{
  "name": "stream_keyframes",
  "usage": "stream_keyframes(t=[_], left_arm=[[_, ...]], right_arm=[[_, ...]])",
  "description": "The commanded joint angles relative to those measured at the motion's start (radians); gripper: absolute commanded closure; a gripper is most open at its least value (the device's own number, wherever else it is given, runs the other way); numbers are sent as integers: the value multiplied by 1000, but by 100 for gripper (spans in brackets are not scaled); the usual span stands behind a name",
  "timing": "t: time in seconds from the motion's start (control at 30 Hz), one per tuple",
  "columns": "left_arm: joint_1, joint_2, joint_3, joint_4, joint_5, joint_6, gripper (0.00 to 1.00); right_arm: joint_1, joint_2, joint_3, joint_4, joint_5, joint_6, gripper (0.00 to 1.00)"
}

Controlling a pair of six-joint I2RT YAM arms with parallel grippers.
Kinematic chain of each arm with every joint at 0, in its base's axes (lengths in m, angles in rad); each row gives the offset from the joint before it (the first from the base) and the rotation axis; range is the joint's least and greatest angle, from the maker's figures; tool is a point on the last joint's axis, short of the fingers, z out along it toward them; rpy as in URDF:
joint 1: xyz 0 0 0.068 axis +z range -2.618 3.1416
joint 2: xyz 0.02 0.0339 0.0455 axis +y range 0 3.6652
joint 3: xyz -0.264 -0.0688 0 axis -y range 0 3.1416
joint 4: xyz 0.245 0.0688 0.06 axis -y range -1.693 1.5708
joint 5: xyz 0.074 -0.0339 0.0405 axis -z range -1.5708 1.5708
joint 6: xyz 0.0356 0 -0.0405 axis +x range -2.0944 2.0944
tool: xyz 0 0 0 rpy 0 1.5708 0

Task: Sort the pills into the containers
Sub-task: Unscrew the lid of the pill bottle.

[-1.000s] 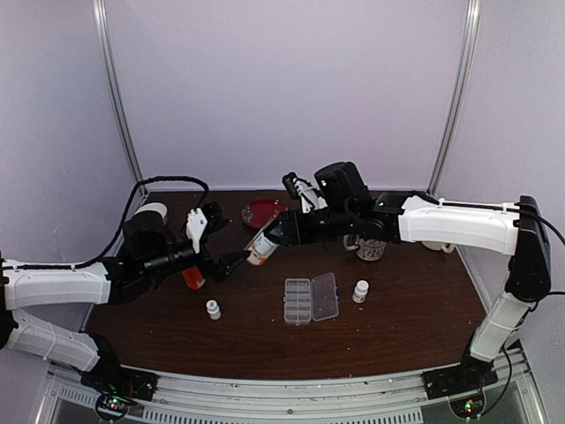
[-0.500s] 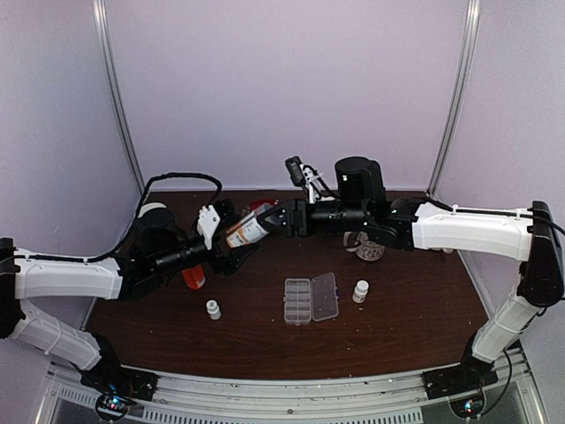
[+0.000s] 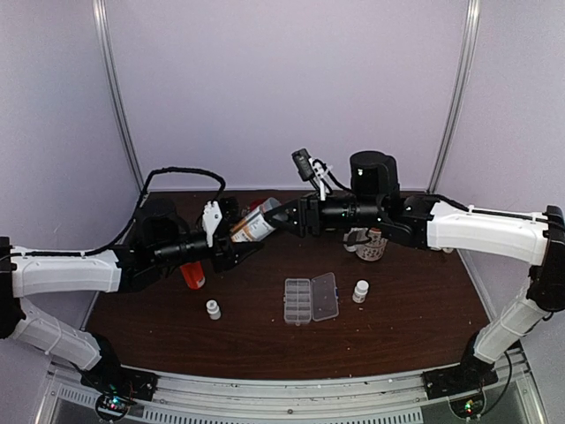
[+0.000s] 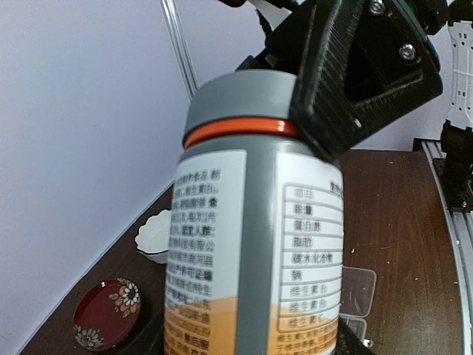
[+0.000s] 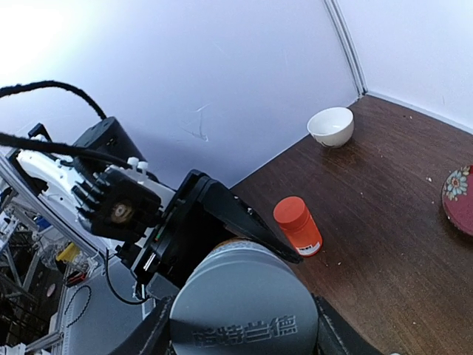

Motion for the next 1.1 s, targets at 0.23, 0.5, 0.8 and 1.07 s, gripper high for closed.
stream_keyframes(t=[0.23,0.5,0.8,1.07], left_arm=[[50,-30,99,-17,232,-185,87],[34,-68,100,-181,-20,74,90],[-14,-80,78,-165,-149,215,85],[-25,-82,67,-149,-170,243,85]], right_arm=[[-2,-66,40,-226,-102,-349,23],[-23,-56,79,-210,-118,-116,0],[-56,66,297,-469,-51,52,3],[-56,165,466,-657,-53,55,11]])
